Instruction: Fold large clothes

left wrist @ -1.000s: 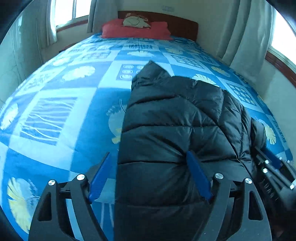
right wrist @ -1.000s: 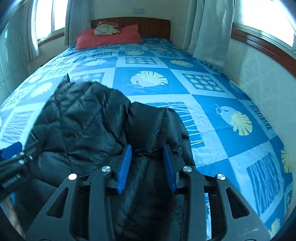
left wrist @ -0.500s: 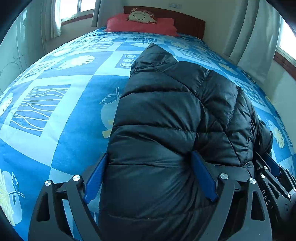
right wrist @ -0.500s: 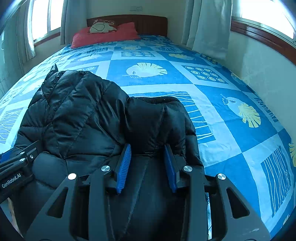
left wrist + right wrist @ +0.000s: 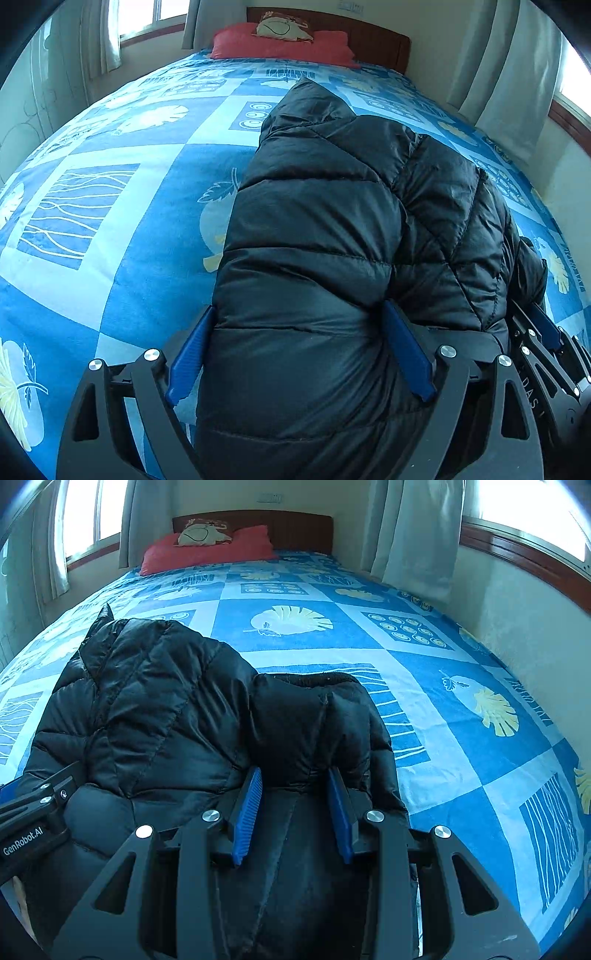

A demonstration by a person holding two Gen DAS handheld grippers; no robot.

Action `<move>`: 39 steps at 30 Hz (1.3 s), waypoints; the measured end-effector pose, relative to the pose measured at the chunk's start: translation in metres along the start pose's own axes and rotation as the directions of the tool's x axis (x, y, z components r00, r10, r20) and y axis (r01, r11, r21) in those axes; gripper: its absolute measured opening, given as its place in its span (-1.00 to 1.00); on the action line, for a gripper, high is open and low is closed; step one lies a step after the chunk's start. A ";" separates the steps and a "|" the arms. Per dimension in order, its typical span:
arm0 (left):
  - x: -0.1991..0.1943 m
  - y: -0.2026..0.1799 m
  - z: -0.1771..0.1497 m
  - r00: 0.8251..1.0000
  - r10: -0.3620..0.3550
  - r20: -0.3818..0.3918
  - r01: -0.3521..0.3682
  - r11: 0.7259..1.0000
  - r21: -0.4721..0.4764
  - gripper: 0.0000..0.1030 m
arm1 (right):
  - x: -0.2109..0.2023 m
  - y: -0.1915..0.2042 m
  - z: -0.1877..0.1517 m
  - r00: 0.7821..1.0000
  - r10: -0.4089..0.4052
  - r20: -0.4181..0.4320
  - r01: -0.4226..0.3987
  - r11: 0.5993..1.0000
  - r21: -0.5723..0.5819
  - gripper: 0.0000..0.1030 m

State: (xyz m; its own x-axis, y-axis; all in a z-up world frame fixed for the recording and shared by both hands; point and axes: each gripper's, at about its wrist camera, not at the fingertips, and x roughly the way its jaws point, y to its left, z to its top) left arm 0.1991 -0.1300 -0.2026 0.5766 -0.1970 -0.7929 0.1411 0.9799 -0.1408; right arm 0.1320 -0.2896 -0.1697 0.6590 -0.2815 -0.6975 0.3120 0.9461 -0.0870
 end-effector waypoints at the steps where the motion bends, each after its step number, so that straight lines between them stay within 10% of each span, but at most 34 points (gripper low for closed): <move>1: 0.000 0.000 0.000 1.000 -0.001 -0.001 0.001 1.000 -0.001 0.72 | -0.001 0.000 0.000 1.000 0.000 0.002 0.000 1.000 0.001 -0.32; 15: -0.012 0.018 0.006 0.996 -0.082 -0.039 0.080 0.995 -0.068 0.71 | -0.020 -0.005 0.005 1.000 0.021 0.016 -0.021 1.000 0.004 -0.23; 20: -0.028 0.038 0.006 0.988 -0.146 -0.045 0.138 0.980 -0.147 0.70 | -0.039 -0.011 0.007 0.999 0.028 0.046 -0.029 0.999 0.021 0.38; 25: -0.042 0.055 0.002 0.977 -0.212 -0.037 0.202 0.962 -0.181 0.70 | -0.044 -0.034 0.007 0.992 0.122 0.013 -0.123 0.986 0.110 0.48; 31: -0.043 0.088 -0.017 0.941 -0.333 -0.059 0.289 0.882 -0.373 0.70 | -0.034 -0.066 -0.003 0.964 0.260 -0.049 -0.239 0.935 0.263 0.67; 39: -0.006 0.099 -0.047 0.809 -0.586 -0.049 0.446 0.665 -0.599 0.73 | 0.001 -0.104 -0.034 0.870 0.491 -0.049 -0.399 0.758 0.516 0.91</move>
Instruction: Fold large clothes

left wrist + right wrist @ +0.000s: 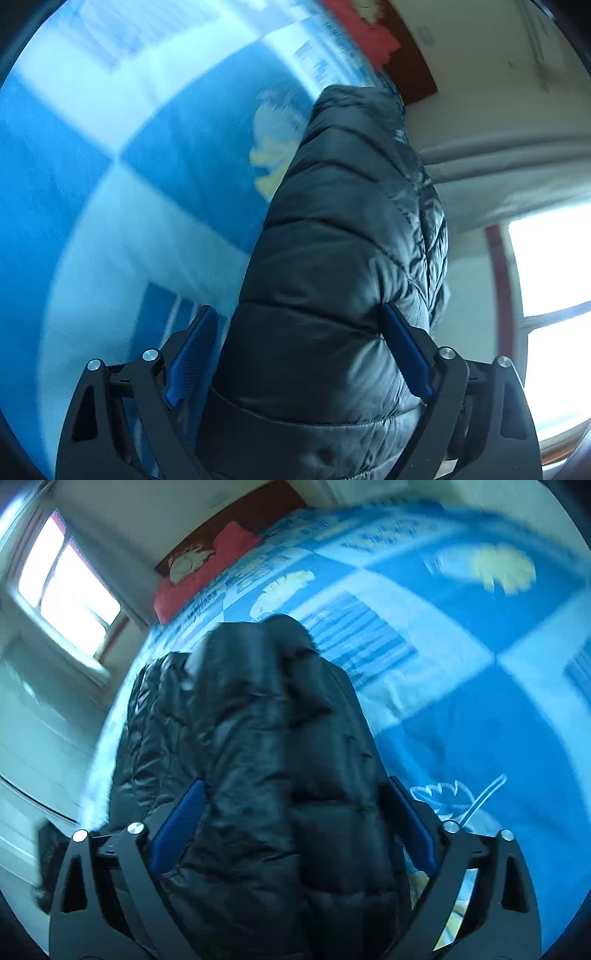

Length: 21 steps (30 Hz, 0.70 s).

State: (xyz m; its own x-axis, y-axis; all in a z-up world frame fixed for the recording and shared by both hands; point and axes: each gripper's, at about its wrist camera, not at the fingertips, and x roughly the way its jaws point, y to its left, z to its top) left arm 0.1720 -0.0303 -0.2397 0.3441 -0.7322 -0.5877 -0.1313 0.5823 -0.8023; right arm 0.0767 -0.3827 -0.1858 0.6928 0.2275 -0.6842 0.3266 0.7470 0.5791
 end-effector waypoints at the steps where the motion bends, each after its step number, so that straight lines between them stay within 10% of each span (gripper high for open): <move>1: 0.001 0.003 -0.002 1.000 -0.017 0.005 0.017 1.000 -0.025 0.73 | 0.003 -0.007 -0.001 0.999 0.036 -0.009 -0.036 0.999 0.035 0.92; 15: 0.019 -0.018 -0.019 0.999 0.024 0.026 -0.024 0.999 -0.035 0.80 | 0.009 -0.007 -0.015 0.993 0.115 -0.029 -0.113 0.991 0.070 0.92; 21: 0.027 -0.028 -0.012 0.999 0.029 0.015 -0.029 0.999 -0.024 0.74 | 0.012 -0.006 -0.017 0.981 0.189 -0.051 -0.184 0.979 0.091 0.26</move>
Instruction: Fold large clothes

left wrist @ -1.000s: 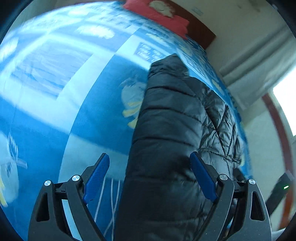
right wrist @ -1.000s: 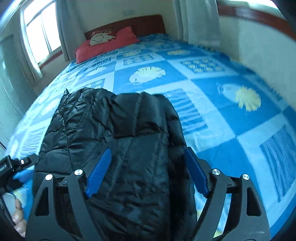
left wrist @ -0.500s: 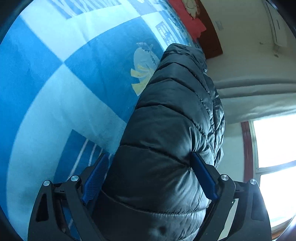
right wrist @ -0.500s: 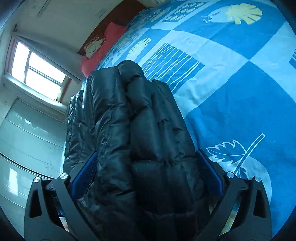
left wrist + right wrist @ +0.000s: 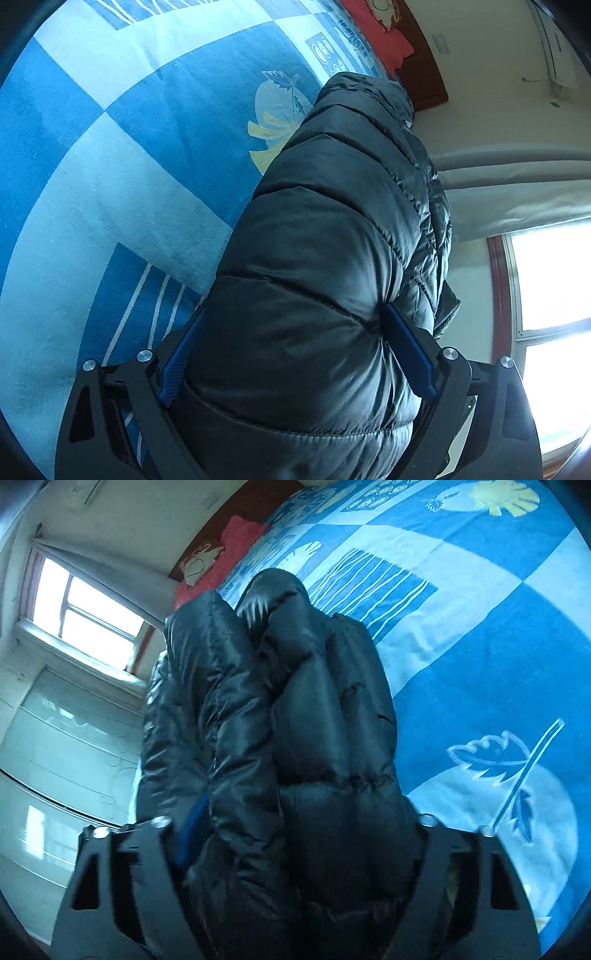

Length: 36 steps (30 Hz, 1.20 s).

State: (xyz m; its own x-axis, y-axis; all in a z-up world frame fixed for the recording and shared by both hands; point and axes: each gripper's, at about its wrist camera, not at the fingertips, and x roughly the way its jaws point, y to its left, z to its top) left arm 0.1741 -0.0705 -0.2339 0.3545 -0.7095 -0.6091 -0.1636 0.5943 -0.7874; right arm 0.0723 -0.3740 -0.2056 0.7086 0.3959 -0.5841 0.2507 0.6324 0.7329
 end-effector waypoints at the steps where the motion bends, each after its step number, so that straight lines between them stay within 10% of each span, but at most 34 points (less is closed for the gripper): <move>1: 0.000 -0.001 0.000 1.000 -0.007 -0.003 0.007 1.000 0.002 0.71 | -0.002 -0.001 -0.002 0.999 0.032 0.006 -0.032 0.999 0.008 0.12; 10: -0.027 0.000 0.023 0.998 -0.055 0.009 0.055 0.997 0.049 0.64 | 0.002 0.048 -0.002 0.988 0.147 0.055 -0.142 0.986 -0.089 -0.19; 20: -0.064 0.008 0.120 0.990 -0.020 0.141 0.010 0.998 0.068 0.64 | 0.106 0.120 0.033 0.966 0.255 -0.039 -0.258 0.961 -0.097 -0.20; 36: -0.044 0.036 0.144 0.986 0.053 0.157 -0.065 0.995 0.072 0.74 | 0.162 0.099 0.043 0.968 0.231 -0.095 -0.232 0.973 -0.002 0.01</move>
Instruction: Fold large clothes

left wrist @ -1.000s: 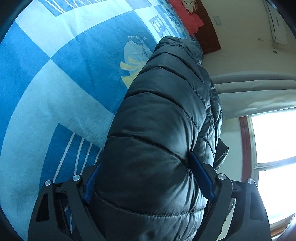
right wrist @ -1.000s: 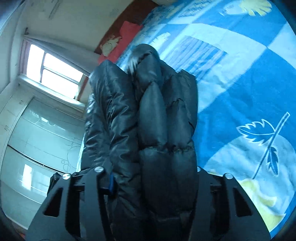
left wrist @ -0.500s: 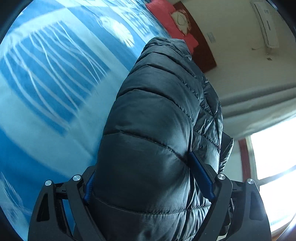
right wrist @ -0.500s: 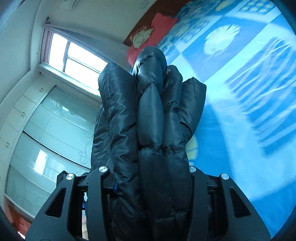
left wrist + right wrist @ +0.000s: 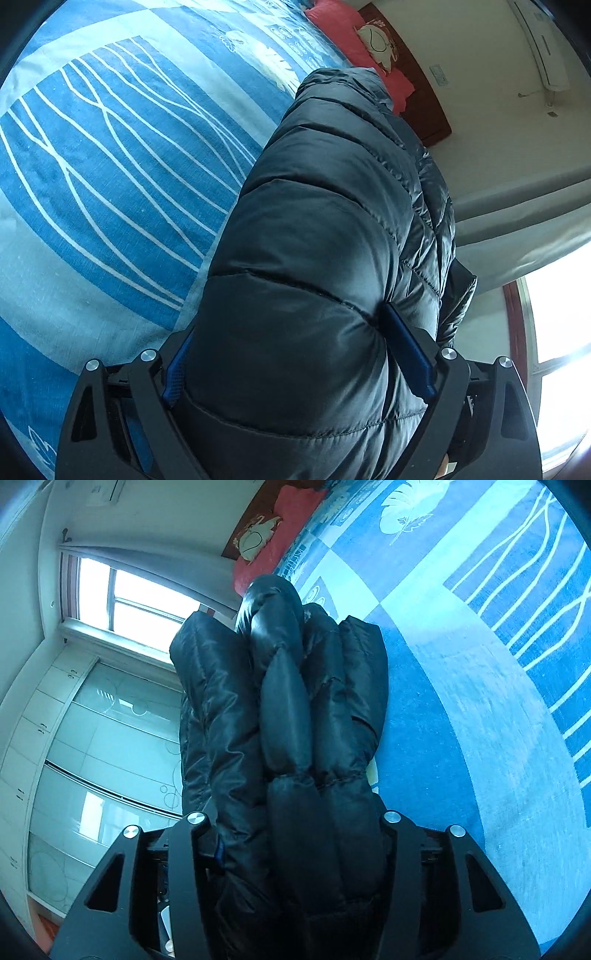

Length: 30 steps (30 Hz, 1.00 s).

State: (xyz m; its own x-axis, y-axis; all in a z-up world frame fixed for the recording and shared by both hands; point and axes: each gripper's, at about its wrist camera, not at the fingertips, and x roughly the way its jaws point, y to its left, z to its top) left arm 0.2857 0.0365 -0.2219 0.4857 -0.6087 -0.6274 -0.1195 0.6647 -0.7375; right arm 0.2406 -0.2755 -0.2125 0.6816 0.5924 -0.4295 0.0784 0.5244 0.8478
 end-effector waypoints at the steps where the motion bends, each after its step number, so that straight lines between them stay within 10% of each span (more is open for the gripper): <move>1: 0.000 0.000 0.000 1.000 -0.007 -0.005 0.007 1.000 -0.003 0.74 | 0.000 0.004 0.002 1.000 -0.005 0.000 0.005 1.000 -0.001 0.08; 18: -0.042 -0.036 -0.027 0.964 0.214 0.160 -0.253 0.924 0.287 0.74 | -0.064 0.016 -0.016 0.978 -0.164 0.129 0.168 0.986 -0.024 0.47; 30: -0.086 -0.055 -0.074 0.893 0.318 0.318 -0.435 0.791 0.431 0.74 | -0.098 0.110 -0.086 0.799 -0.519 0.304 0.600 0.730 -0.328 0.47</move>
State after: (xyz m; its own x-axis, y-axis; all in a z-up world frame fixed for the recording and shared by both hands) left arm 0.1862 0.0198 -0.1462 0.6714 -0.1943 -0.7151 0.0670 0.9770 -0.2026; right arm 0.1203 -0.2229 -0.1037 0.7250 0.0146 -0.6886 0.2275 0.9386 0.2595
